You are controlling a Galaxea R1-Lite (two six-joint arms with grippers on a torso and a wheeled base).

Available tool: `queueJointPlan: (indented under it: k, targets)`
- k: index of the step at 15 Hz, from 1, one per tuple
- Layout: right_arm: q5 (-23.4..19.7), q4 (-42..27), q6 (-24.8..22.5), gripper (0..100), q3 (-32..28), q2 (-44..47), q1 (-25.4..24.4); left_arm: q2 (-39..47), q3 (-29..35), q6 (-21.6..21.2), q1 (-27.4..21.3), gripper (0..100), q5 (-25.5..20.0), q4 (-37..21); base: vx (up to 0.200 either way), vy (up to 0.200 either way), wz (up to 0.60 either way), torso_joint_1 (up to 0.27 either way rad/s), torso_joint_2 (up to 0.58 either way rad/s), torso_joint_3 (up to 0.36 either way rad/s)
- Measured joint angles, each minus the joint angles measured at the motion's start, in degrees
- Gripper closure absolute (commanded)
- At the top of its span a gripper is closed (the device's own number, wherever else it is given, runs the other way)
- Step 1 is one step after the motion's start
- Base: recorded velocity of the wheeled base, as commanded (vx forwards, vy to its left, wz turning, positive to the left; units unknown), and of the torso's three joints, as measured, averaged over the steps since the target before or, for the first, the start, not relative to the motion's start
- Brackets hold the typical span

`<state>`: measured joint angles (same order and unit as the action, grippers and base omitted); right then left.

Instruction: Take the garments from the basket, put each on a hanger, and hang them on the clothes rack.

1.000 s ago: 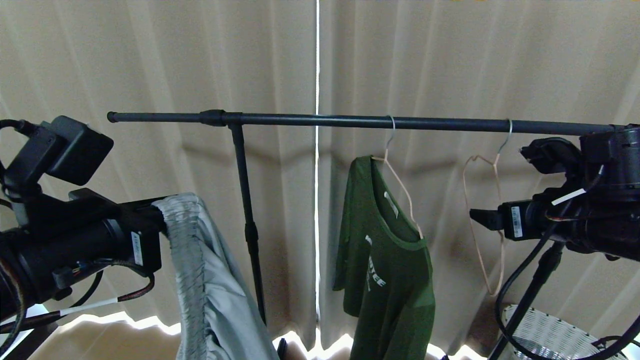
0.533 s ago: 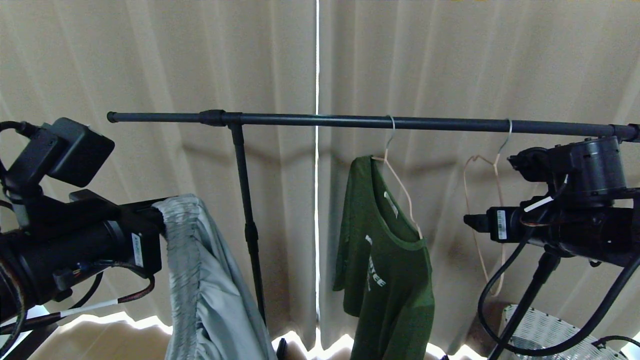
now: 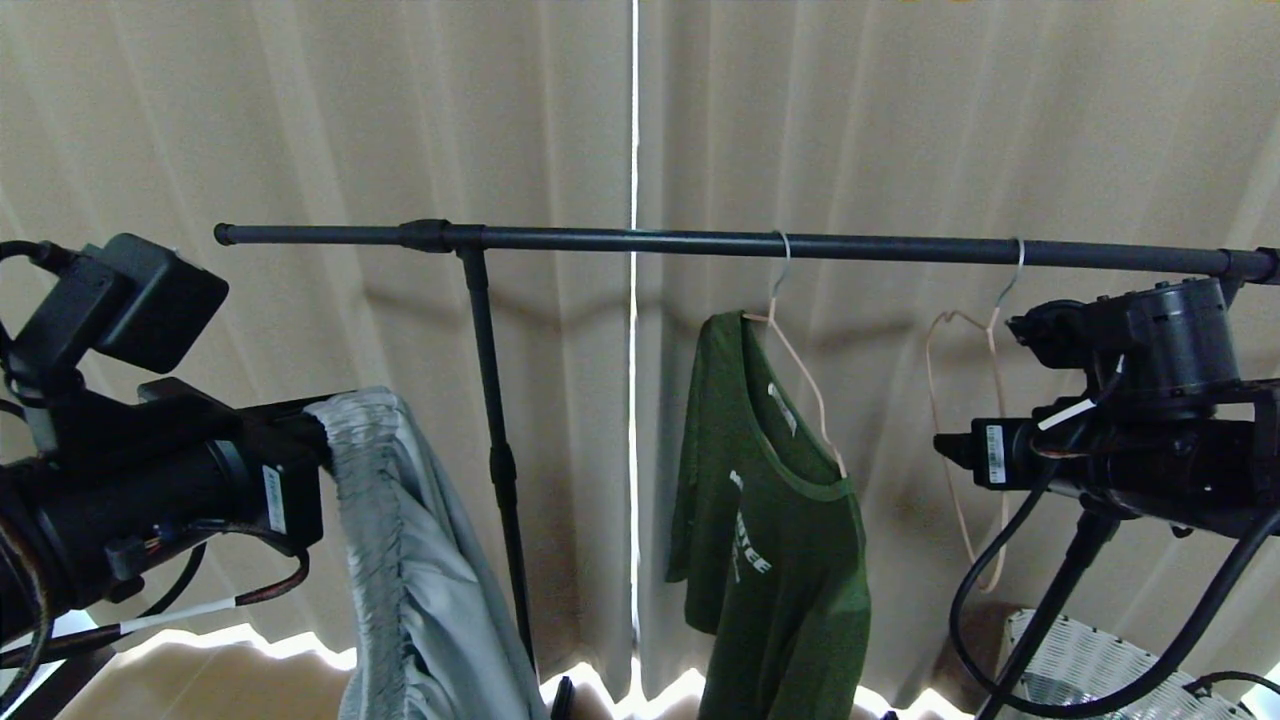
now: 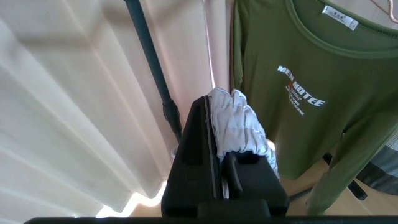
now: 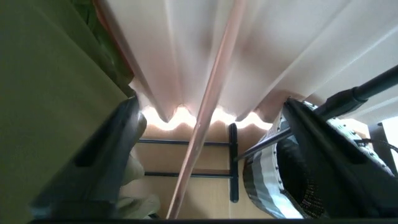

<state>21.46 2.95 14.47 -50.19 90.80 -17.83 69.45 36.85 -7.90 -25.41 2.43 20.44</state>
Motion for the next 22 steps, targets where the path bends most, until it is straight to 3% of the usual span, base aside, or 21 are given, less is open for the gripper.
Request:
queueJointPlan:
  k: [14,19,22]
  targets:
    - [-0.9,0.9,-1.5,100,3.1,-7.4,0.3,0.2,-0.1,-0.4,0.0,100,0.2,0.0,0.000,0.000,0.00,0.000,0.00,0.000]
    - [-2.8,14.2,-4.2,100,10.4,-11.7,0.3,0.1,-1.2,-3.0,0.1,100,0.1,1.7,0.000,0.000,0.00,0.000,0.00,0.000]
    - [-2.9,16.5,-4.9,100,15.4,-15.6,0.4,-0.3,-2.3,-4.4,0.2,100,0.3,1.8,0.000,0.000,0.00,0.000,0.00,0.000]
